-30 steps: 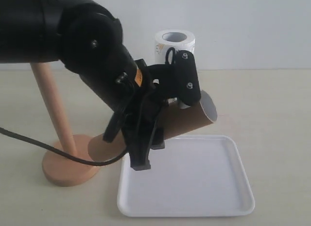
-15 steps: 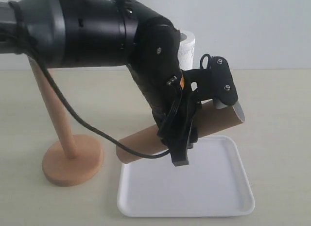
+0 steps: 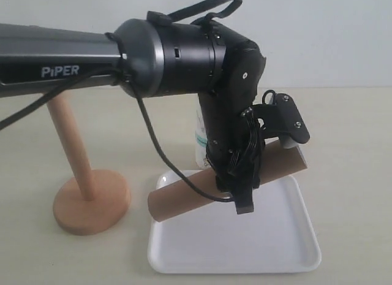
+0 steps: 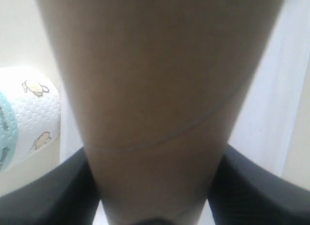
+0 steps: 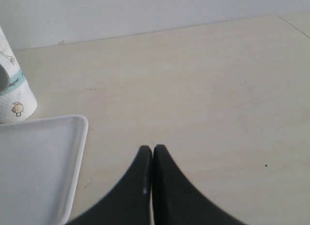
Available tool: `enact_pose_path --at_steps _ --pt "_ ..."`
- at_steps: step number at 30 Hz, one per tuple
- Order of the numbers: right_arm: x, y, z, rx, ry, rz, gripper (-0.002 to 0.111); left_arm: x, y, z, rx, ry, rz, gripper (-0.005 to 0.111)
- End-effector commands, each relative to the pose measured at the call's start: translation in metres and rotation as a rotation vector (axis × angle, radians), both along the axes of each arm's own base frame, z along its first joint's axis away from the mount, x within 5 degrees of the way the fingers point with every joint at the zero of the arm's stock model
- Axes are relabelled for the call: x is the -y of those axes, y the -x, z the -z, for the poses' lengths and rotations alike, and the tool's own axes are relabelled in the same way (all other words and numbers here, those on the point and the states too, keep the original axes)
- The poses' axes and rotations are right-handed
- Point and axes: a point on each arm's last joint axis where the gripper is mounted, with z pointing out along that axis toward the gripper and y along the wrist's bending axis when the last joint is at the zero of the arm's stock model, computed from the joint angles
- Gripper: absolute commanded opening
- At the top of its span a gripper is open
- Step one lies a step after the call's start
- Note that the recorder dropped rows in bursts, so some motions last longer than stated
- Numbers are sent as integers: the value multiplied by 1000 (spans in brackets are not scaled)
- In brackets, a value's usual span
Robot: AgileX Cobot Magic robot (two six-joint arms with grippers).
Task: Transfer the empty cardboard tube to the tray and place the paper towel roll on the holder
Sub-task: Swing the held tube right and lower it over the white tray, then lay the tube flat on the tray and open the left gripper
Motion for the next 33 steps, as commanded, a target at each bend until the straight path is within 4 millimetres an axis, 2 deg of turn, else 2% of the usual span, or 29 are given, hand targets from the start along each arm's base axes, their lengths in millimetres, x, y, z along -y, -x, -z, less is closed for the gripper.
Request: enact_pose_path --at_steps 1,7,14,33 --pt "0 0 -1 10 6 5 0 8 0 7 -43 -39 -13 4" --pt "0 0 -1 10 6 5 0 15 -1 26 -73 -92 27 4" --pt "0 0 -1 10 6 5 0 22 8 26 -62 -103 127 4" --pt "0 0 -1 10 6 5 0 23 7 32 -61 -121 161 4"
